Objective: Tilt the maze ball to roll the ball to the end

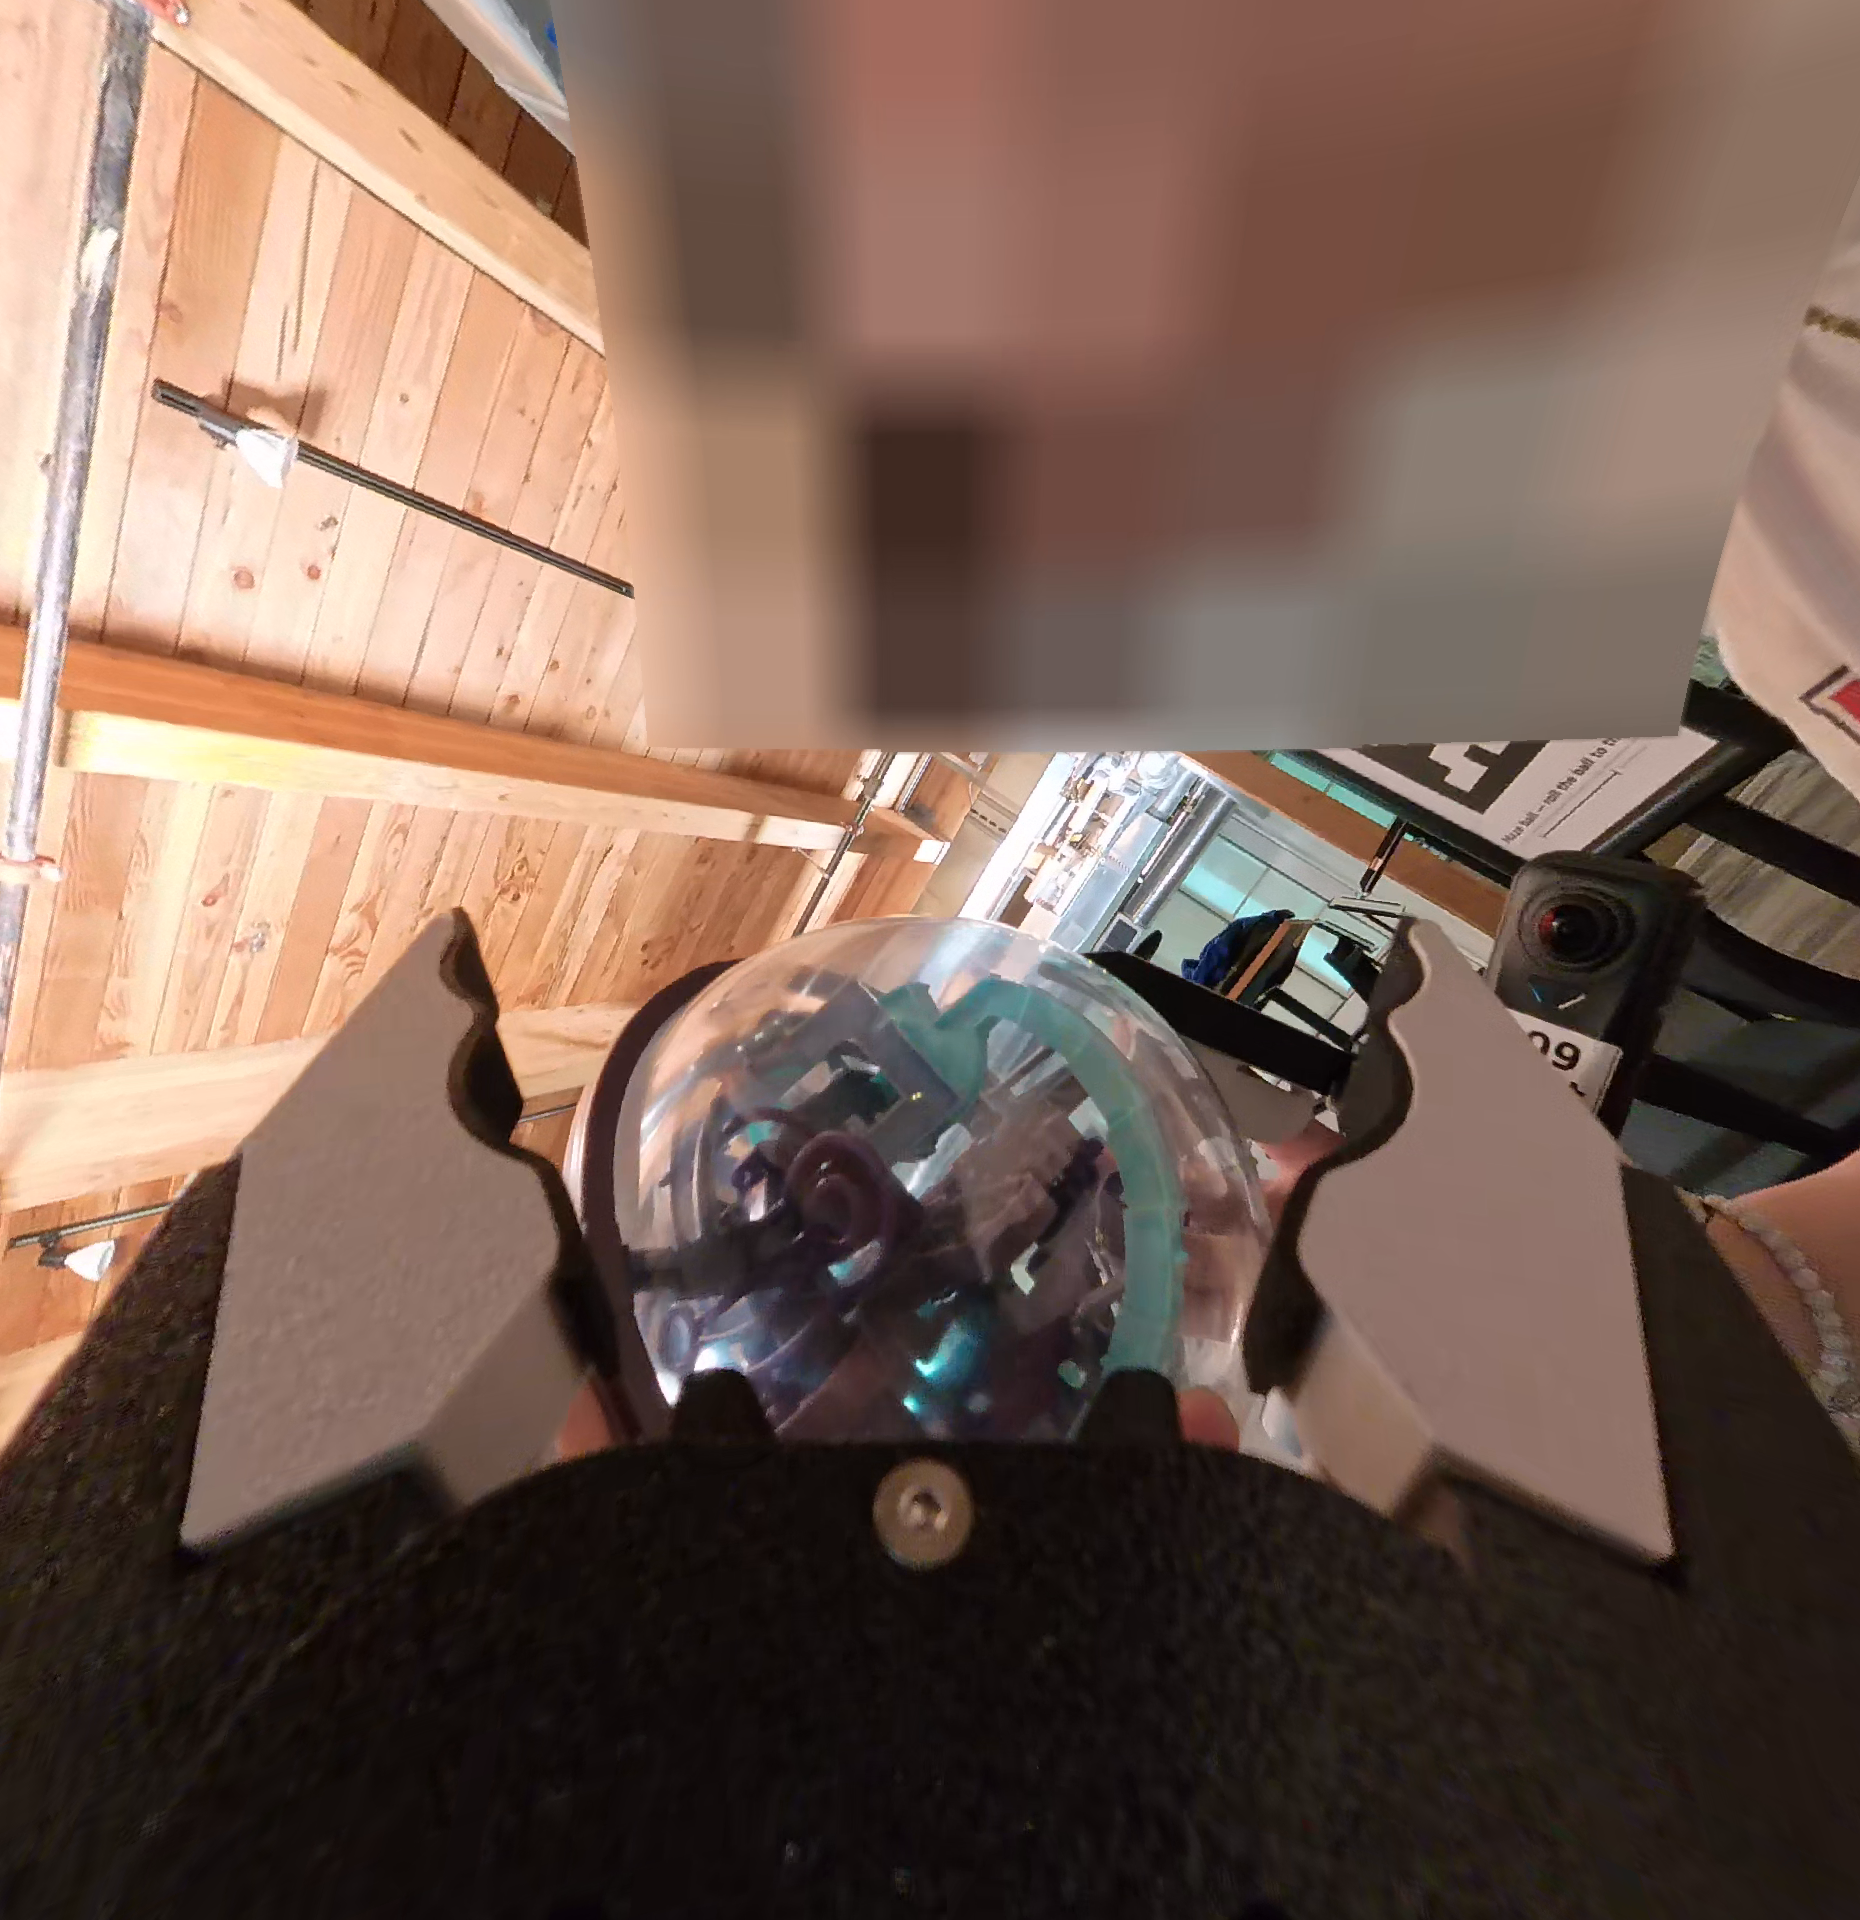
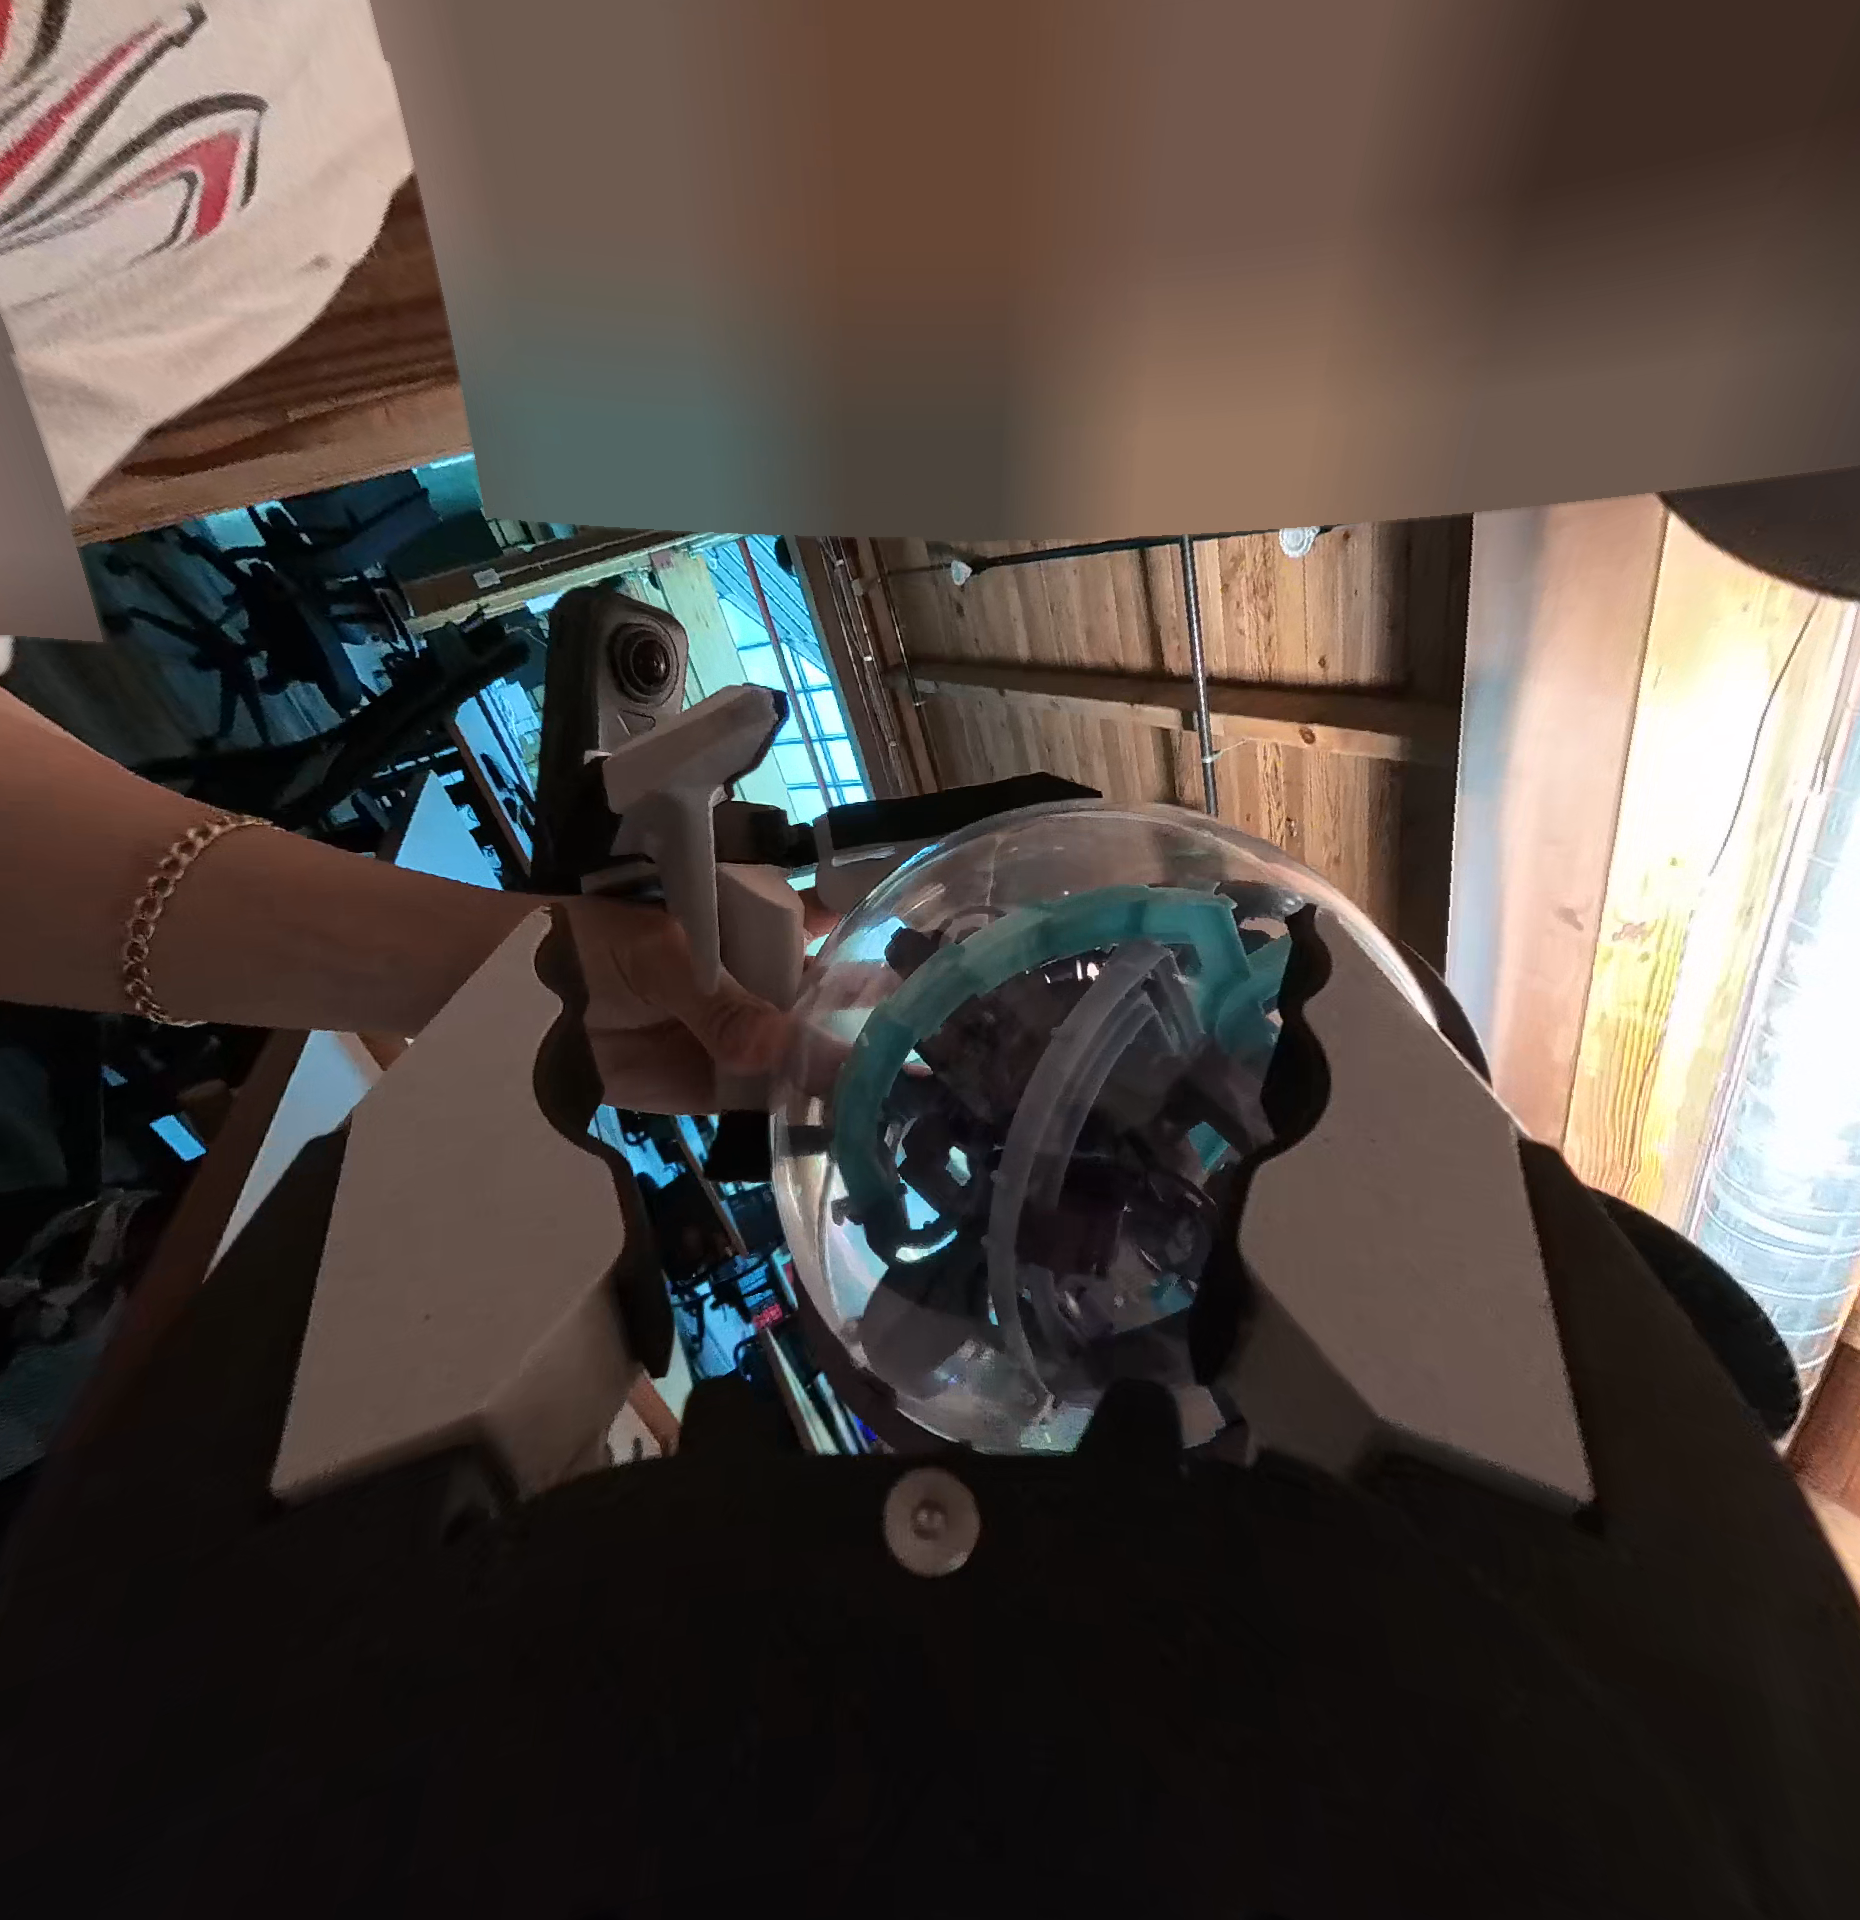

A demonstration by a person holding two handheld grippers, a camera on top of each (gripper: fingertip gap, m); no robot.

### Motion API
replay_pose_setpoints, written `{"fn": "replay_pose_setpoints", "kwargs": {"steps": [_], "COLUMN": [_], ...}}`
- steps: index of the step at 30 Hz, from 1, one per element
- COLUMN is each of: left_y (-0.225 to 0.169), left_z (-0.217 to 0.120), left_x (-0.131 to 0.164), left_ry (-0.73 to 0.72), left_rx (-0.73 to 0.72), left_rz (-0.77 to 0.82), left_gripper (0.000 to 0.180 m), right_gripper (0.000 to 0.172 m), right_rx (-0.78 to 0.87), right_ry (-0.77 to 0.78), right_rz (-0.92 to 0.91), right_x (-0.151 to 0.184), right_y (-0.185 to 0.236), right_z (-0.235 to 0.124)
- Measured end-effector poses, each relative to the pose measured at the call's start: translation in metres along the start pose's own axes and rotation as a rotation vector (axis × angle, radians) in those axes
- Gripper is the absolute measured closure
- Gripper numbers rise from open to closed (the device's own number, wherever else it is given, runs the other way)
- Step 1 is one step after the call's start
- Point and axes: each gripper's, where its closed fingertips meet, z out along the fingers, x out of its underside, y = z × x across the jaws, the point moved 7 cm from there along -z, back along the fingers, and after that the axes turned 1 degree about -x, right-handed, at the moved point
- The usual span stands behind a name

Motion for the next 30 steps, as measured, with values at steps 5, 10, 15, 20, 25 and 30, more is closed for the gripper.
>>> {"fn": "replay_pose_setpoints", "kwargs": {"steps": [5, 10, 15, 20, 25, 30], "left_y": [0.001, 0.002, 0.005, 0.003, 0.007, -0.003], "left_z": [0.0, -0.003, -0.005, -0.007, -0.013, -0.01], "left_x": [-0.002, -0.001, 0.008, 0.021, 0.026, 0.022], "left_ry": [-0.002, -0.006, 0.028, 0.091, 0.071, 0.078], "left_rx": [0.001, 0.001, -0.018, -0.019, -0.042, 0.042], "left_rz": [0.015, 0.014, 0.0, 0.022, -0.015, 0.069], "left_gripper": [0.024, 0.024, 0.024, 0.024, 0.024, 0.024], "right_gripper": [0.045, 0.047, 0.056, 0.065, 0.074, 0.074], "right_rx": [-0.005, 0.018, 0.106, 0.247, 0.392, 0.381], "right_ry": [-0.045, -0.105, -0.208, -0.288, -0.409, -0.389], "right_rz": [0.135, 0.291, 0.509, 0.659, 0.813, 0.854], "right_x": [-0.005, -0.009, -0.005, 0.003, 0.013, 0.027], "right_y": [-0.008, -0.017, -0.031, -0.047, -0.062, -0.054], "right_z": [-0.001, -0.002, -0.007, -0.015, -0.03, -0.03]}}
